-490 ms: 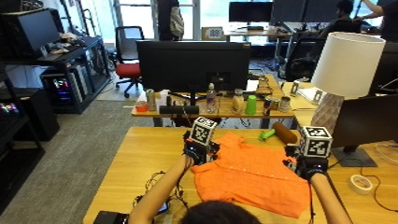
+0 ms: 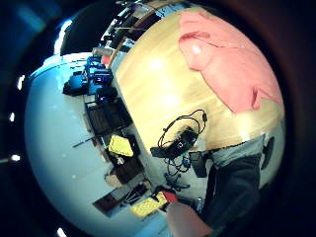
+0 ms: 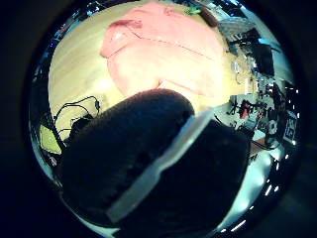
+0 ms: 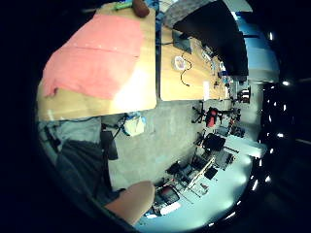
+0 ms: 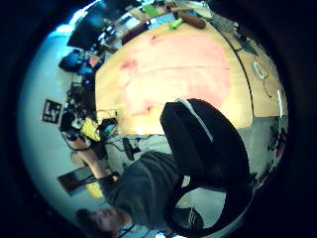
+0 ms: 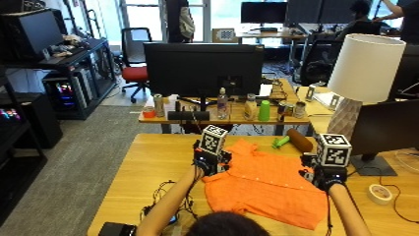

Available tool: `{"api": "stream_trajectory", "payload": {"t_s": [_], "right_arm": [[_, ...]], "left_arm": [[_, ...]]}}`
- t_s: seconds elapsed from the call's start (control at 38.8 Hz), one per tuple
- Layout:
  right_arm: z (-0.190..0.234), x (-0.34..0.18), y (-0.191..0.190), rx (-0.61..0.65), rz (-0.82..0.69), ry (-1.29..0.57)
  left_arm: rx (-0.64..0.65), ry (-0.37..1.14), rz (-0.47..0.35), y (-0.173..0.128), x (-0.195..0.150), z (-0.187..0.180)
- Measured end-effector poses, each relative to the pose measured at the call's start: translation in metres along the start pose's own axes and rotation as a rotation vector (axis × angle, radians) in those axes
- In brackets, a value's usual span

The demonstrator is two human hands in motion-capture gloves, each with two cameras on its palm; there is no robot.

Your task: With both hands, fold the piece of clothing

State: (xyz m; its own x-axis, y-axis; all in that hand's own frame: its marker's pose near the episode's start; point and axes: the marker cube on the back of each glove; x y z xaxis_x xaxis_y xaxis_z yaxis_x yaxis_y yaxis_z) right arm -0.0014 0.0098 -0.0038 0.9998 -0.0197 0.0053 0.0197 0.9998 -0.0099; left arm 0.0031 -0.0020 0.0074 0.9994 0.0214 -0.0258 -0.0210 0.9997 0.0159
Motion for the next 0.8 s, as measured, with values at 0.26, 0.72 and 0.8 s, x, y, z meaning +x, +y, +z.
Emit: {"api": "stream_trajectory", "payload": {"t_s": [0.26,0.72,0.8], "right_arm": [[0.010,0.009,0.004,-0.018,0.017,0.010],[0.098,0.026,-0.034,-0.149,0.007,-0.007],[0.123,0.026,-0.043,-0.182,0.007,-0.005]], "left_arm": [[-0.031,0.030,0.033,-0.003,0.003,0.011],[-0.130,0.067,0.218,-0.037,0.045,0.112],[-0.173,0.061,0.239,-0.040,0.053,0.131]]}}
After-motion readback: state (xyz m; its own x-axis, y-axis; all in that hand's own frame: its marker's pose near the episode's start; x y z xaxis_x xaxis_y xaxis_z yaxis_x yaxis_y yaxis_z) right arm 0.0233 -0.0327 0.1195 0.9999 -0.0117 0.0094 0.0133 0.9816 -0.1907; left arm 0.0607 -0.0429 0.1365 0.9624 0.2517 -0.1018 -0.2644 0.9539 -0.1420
